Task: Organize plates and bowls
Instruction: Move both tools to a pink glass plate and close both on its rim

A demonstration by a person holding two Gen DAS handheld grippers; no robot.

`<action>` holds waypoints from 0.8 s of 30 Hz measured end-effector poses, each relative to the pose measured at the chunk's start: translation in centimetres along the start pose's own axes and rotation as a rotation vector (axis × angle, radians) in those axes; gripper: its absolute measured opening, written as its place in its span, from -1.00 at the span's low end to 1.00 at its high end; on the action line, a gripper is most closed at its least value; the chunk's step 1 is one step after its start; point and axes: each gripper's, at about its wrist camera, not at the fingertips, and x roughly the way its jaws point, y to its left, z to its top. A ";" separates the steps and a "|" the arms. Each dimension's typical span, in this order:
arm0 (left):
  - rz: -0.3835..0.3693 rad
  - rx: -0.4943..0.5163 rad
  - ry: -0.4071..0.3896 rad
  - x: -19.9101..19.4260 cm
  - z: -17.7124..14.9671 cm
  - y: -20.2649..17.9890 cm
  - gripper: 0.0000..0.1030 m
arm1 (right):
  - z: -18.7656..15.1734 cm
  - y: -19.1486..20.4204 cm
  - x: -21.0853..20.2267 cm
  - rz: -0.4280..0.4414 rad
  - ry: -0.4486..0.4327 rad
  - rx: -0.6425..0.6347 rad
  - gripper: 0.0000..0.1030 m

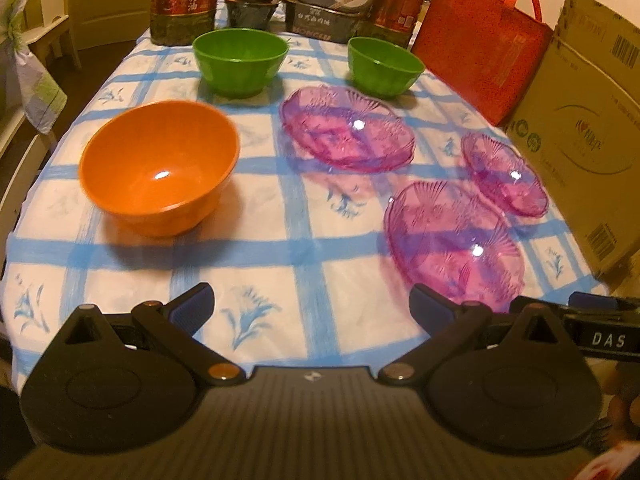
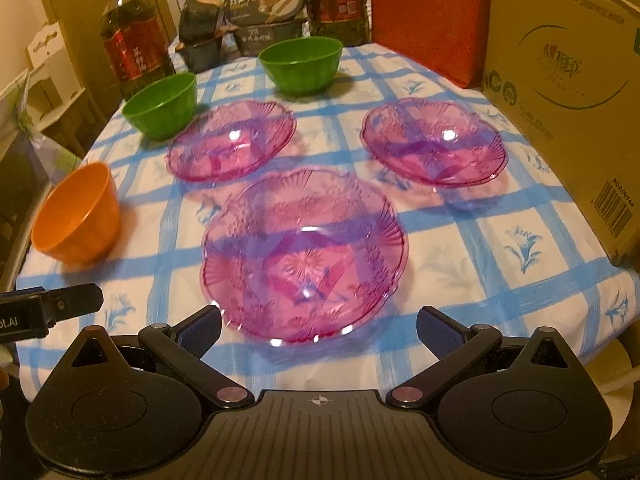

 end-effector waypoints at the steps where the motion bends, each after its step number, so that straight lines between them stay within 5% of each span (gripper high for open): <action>1: -0.006 0.001 -0.003 0.1 0.4 -0.2 1.00 | 0.3 -0.3 0.1 -0.001 -0.004 0.001 1.00; 14: -0.067 0.018 -0.033 3.2 6.3 -2.5 1.00 | 4.2 -4.2 1.2 -0.003 -0.058 0.057 0.99; 24: -0.132 0.011 0.060 7.7 4.6 -4.6 0.83 | 4.4 -6.4 3.6 0.035 -0.038 0.086 0.87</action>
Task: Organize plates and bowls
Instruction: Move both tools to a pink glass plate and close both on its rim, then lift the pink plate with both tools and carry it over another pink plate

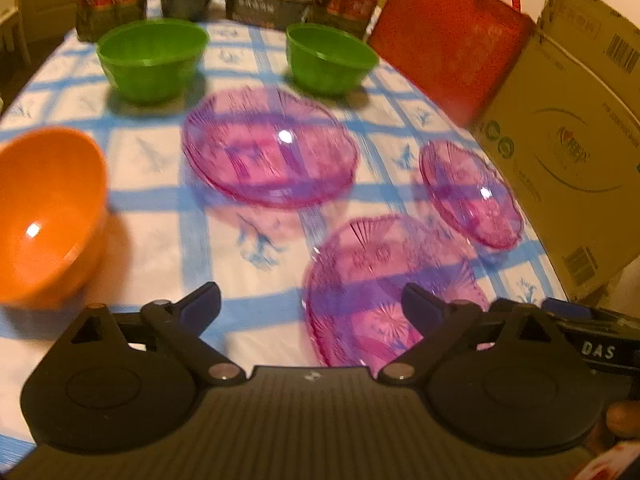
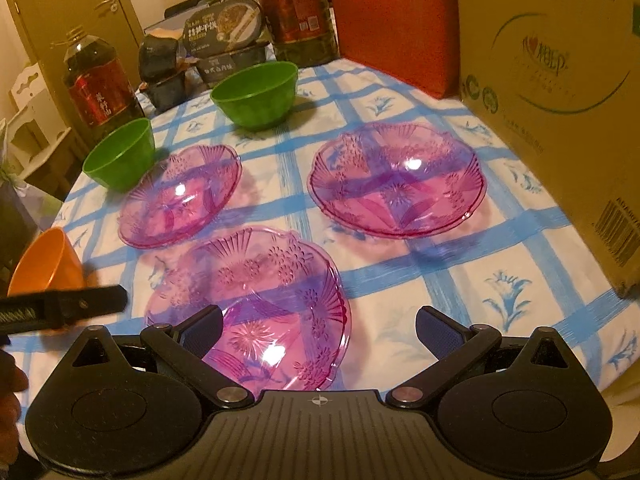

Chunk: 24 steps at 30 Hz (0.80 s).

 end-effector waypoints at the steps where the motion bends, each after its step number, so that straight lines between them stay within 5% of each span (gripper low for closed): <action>1: -0.002 0.001 0.007 0.4 -0.2 -0.1 0.82 | -0.1 -0.2 0.4 0.006 0.009 0.002 0.81; 8: -0.010 0.030 0.025 2.5 -1.2 -0.8 0.60 | -0.5 -0.9 2.7 0.018 0.056 0.010 0.49; 20: -0.037 0.038 0.030 3.4 -1.7 -0.6 -0.30 | -0.9 -1.2 3.9 0.023 0.094 0.028 -0.20; 24: -0.033 0.043 0.027 3.3 -1.6 -0.6 -0.42 | -1.0 -1.2 3.9 0.022 0.094 0.038 -0.35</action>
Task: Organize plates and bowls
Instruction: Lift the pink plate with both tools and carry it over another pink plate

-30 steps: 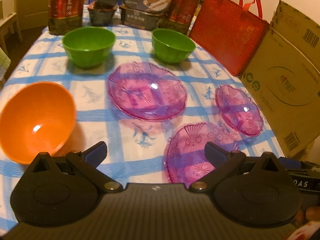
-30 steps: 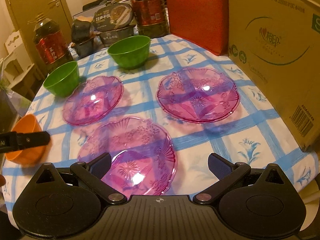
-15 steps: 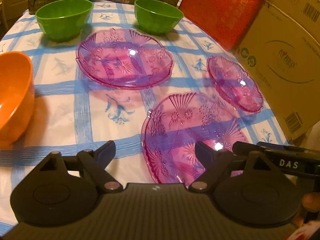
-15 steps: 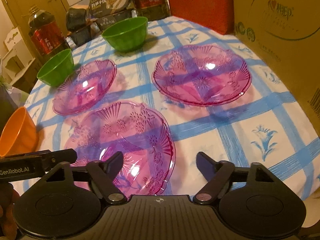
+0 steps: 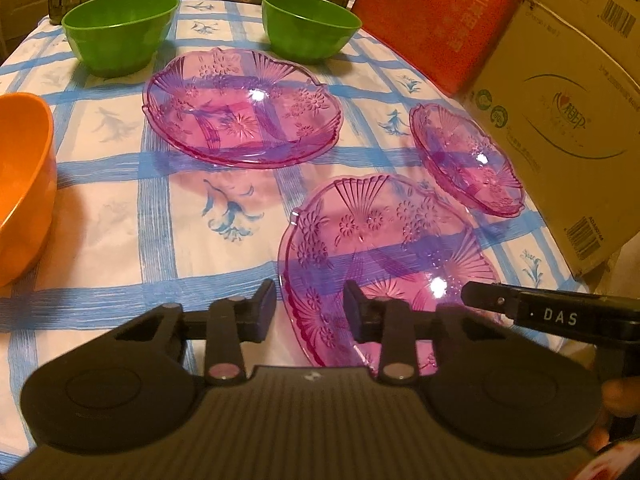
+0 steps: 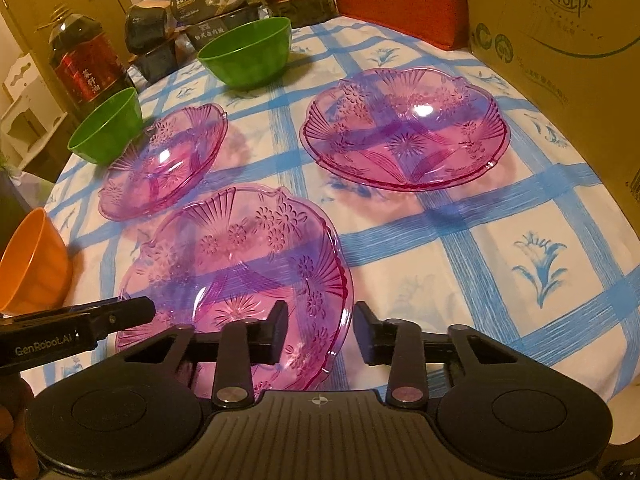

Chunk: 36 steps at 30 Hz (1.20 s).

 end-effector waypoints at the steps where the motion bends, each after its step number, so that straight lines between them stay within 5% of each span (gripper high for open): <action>1: 0.003 0.004 0.000 0.0 0.0 0.0 -0.44 | 0.0 0.0 0.0 -0.001 0.000 0.003 -0.36; 8: 0.029 0.026 -0.002 0.1 -0.1 0.1 -0.72 | 0.0 -0.4 -0.1 -0.040 -0.004 0.005 -0.79; 23: 0.023 0.067 -0.037 -1.7 1.4 -0.8 -0.73 | 1.2 0.2 -2.4 -0.041 -0.060 -0.007 -0.81; 36: 0.088 0.069 -0.128 -4.0 8.3 1.1 -0.73 | 7.6 4.2 -2.6 0.035 -0.135 -0.038 -0.81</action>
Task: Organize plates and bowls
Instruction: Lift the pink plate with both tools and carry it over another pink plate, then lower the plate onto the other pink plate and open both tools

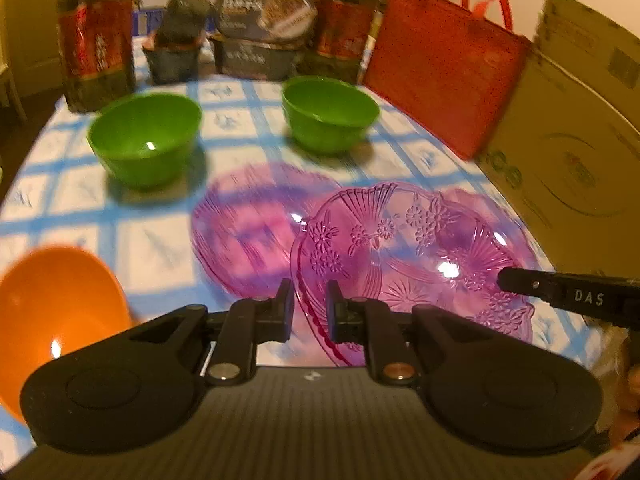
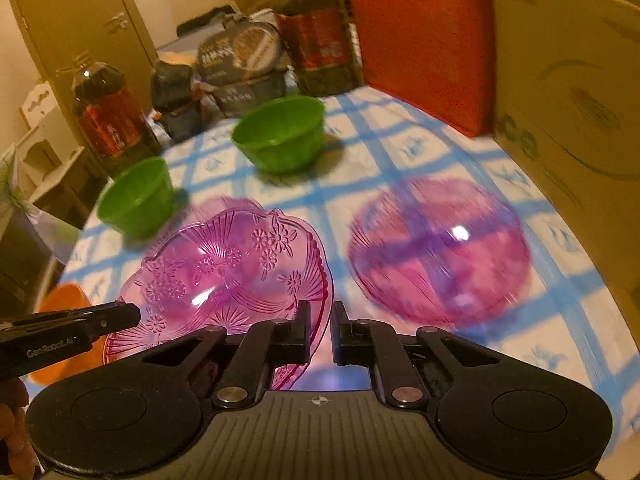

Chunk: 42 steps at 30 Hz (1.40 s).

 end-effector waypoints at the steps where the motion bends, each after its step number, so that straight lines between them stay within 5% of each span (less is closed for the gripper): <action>1: 0.008 -0.006 -0.005 0.1 0.6 0.4 -0.73 | 0.6 0.4 0.4 0.008 -0.005 -0.003 -0.81; 16: 0.093 -0.095 0.001 5.0 4.4 6.4 -0.73 | 6.4 4.4 9.0 0.058 0.012 -0.047 -0.81; 42: 0.140 -0.086 0.048 9.1 3.6 7.4 -0.71 | 4.8 4.3 14.6 0.030 0.074 -0.128 -0.80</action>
